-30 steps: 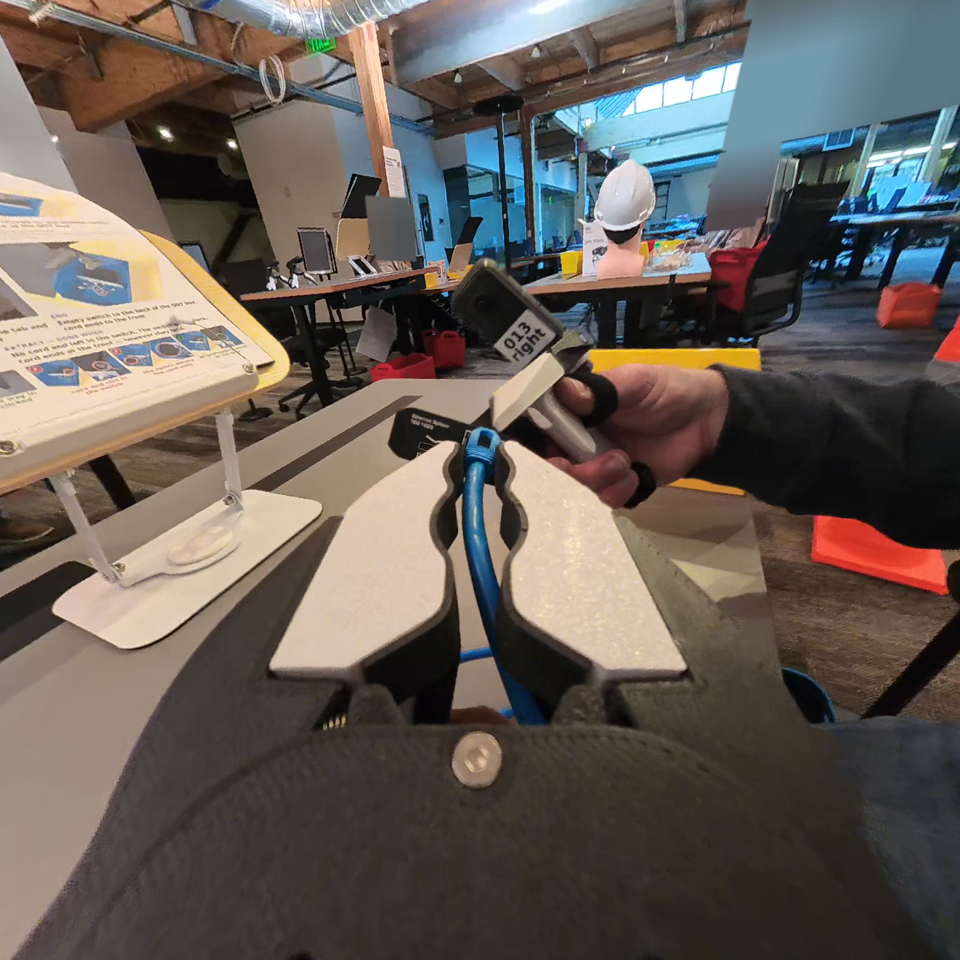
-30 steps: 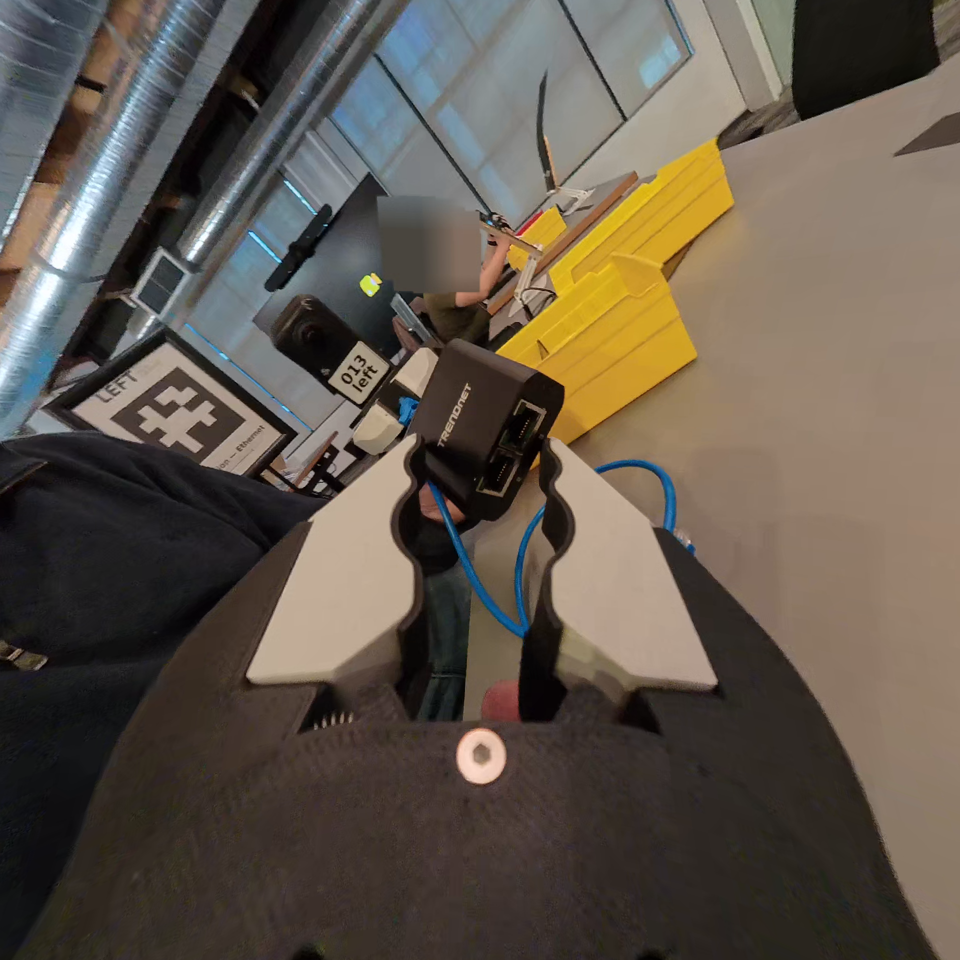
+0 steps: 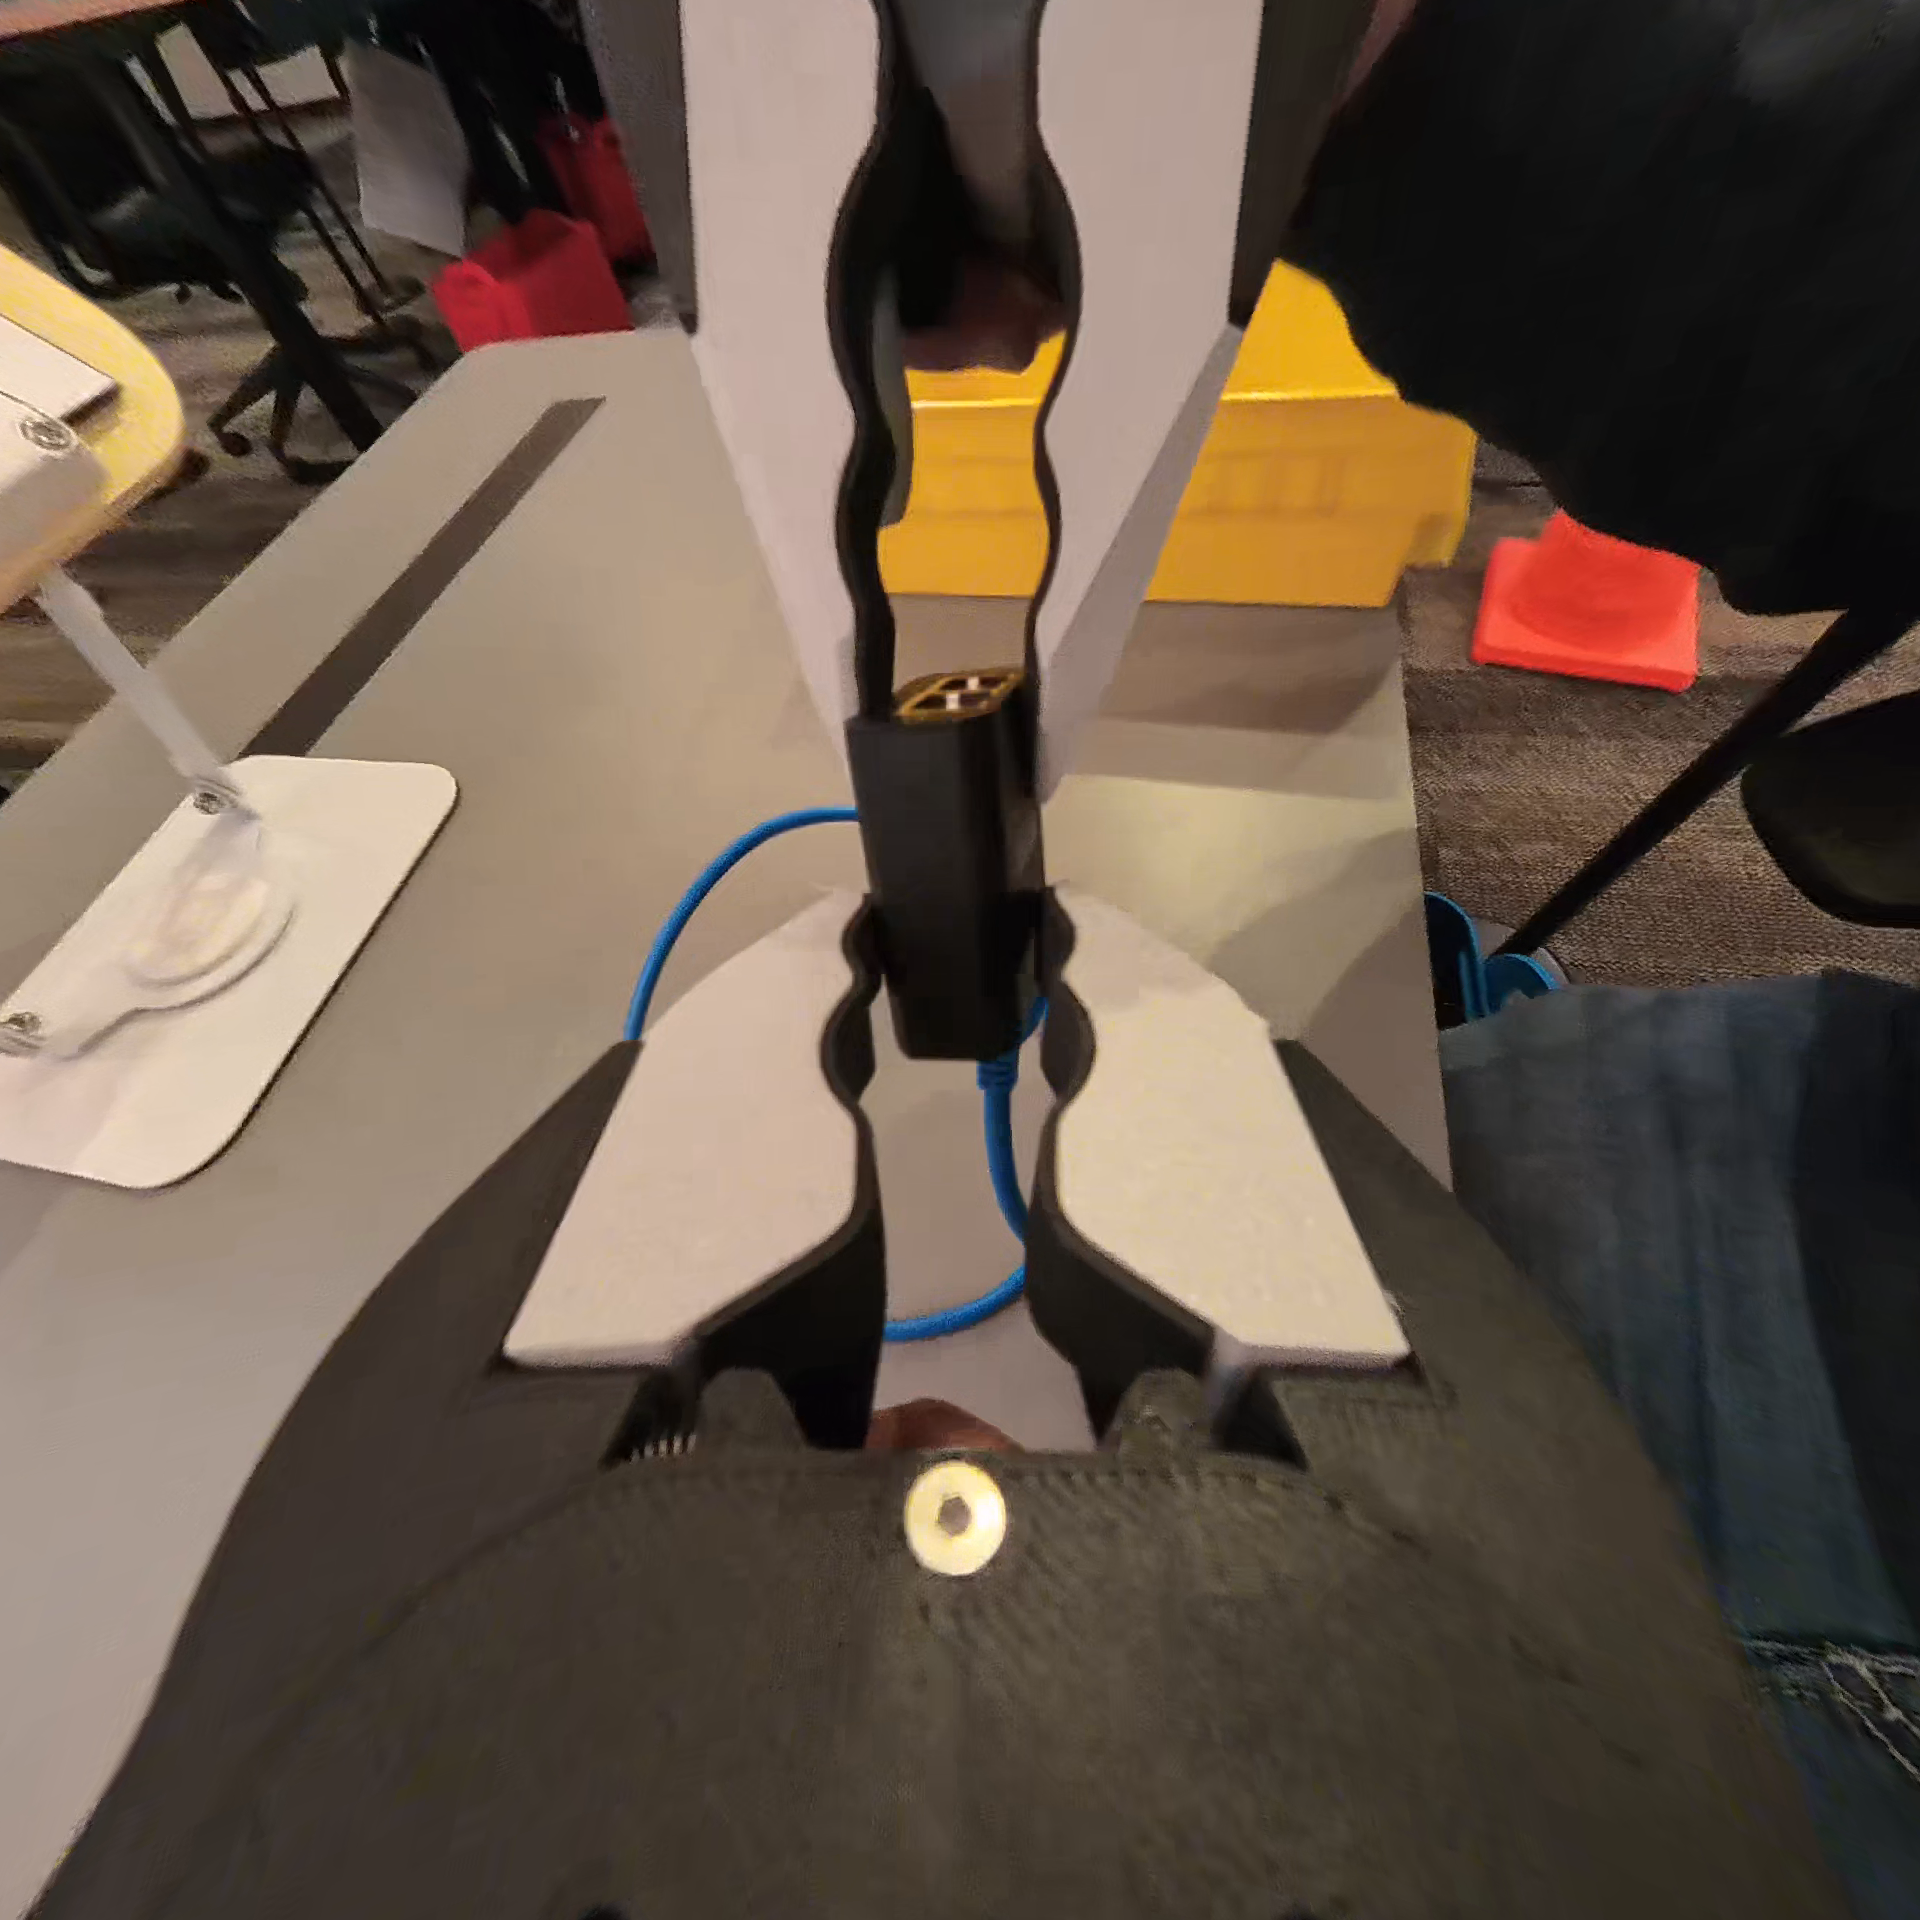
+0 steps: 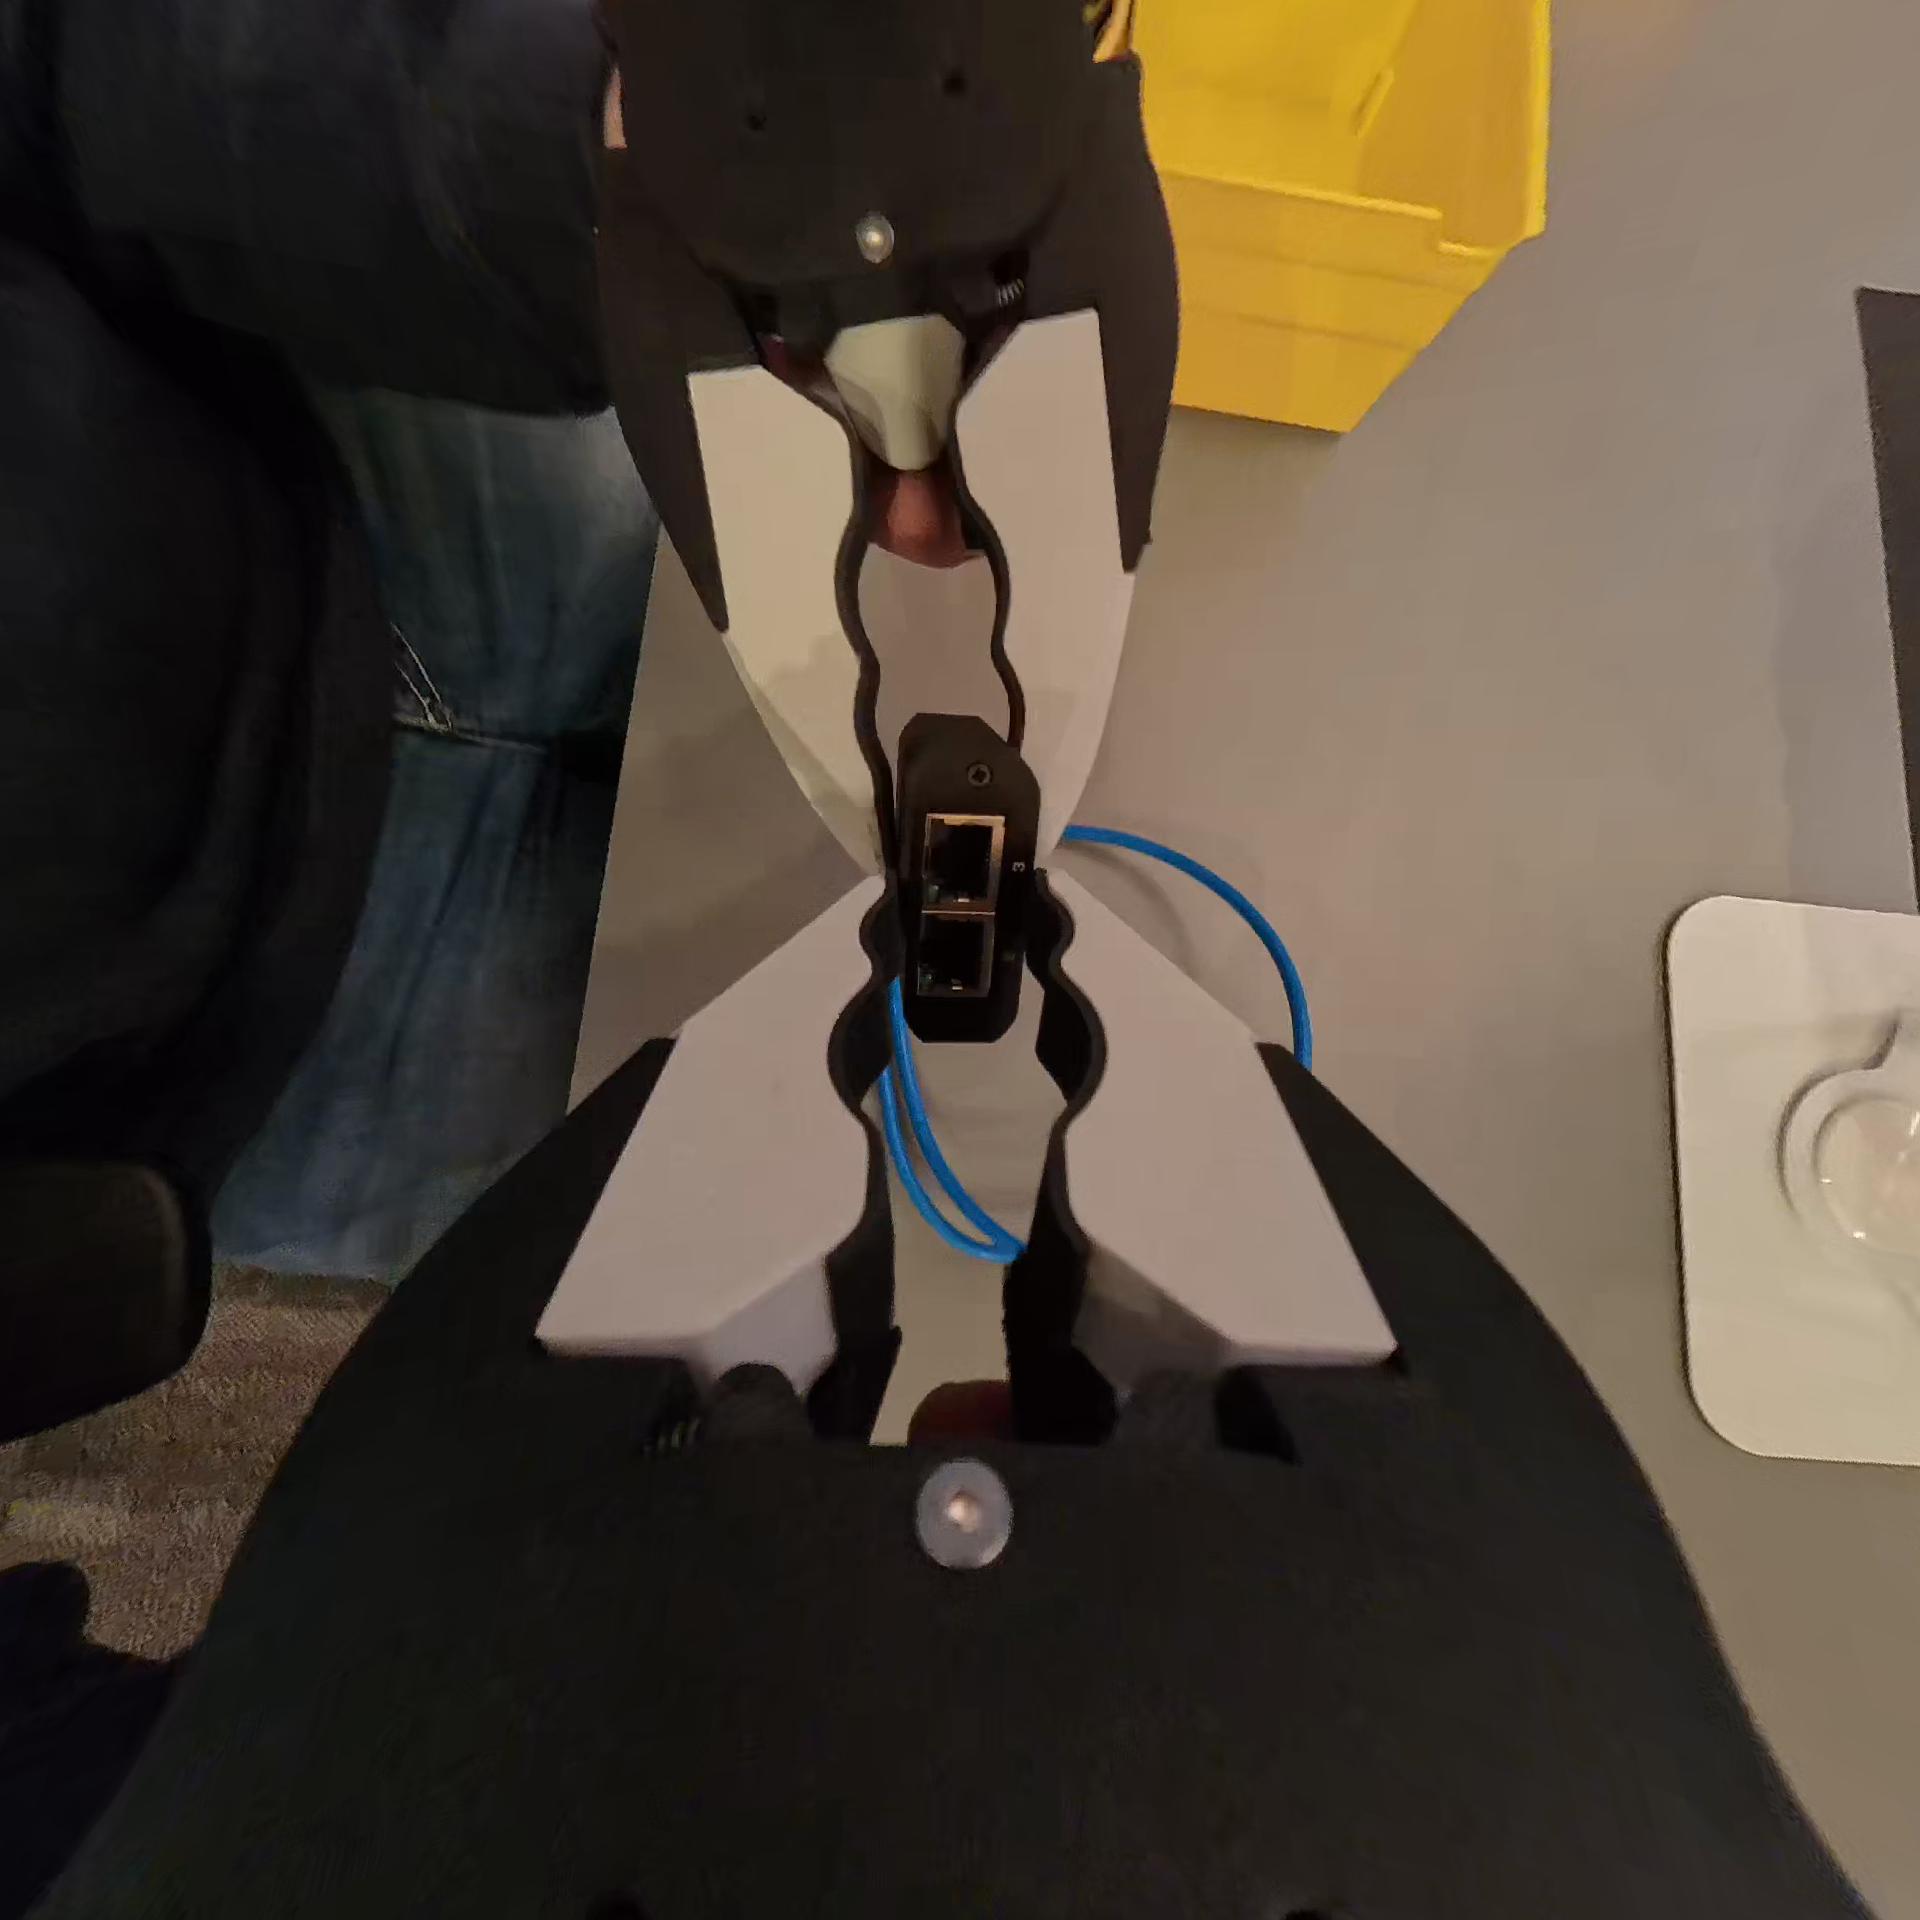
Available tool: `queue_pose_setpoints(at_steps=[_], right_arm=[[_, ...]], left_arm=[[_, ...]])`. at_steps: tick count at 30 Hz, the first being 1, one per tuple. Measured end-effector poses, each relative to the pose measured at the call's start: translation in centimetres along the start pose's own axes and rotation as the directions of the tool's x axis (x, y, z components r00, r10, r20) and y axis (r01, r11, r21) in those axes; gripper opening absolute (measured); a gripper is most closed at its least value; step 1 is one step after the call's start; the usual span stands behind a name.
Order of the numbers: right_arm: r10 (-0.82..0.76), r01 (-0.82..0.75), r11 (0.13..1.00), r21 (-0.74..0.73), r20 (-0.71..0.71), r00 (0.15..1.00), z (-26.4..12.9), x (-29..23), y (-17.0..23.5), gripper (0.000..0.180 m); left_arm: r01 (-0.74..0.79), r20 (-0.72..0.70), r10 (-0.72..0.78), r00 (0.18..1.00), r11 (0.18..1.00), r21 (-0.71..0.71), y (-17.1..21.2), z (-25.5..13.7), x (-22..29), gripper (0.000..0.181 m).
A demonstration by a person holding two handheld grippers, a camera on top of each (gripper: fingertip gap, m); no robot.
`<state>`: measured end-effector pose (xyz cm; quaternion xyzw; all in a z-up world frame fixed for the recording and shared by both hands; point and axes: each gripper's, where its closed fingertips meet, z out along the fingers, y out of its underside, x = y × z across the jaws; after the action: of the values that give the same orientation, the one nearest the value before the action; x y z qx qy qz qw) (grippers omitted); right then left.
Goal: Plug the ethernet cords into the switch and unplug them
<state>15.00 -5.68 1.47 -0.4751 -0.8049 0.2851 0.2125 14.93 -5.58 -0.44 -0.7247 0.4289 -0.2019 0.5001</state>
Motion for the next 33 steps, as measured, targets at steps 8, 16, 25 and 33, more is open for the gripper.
queue_pose_setpoints(at_steps=[8, 16, 25, 33], right_arm=[[0.143, -0.118, 0.977, 0.176, -0.139, 0.980, -0.6, 2.7, -1.0, 0.029], [0.325, -0.351, 0.764, 0.541, 0.147, 0.934, 0.4, 1.2, -1.7, 0.026], [0.193, -0.205, 0.961, 0.185, 0.082, 0.978, 1.8, -0.8, 1.1, 0.022], [0.059, -0.055, 0.988, -0.141, 0.020, 0.998, 1.9, -0.3, 2.7, 0.023]], left_arm=[[0.194, 0.061, -0.209, 0.976, 0.962, 0.192, -0.6, -1.4, -2.4, 0.025], [0.308, -0.092, -0.296, 0.951, 0.865, 0.397, -2.7, -2.0, -1.6, 0.025], [0.167, -0.044, -0.161, 0.986, 0.967, 0.194, -1.7, -1.8, -0.7, 0.041], [0.139, -0.046, -0.142, 0.989, 0.987, -0.075, 0.0, -0.3, 0.3, 0.024]])
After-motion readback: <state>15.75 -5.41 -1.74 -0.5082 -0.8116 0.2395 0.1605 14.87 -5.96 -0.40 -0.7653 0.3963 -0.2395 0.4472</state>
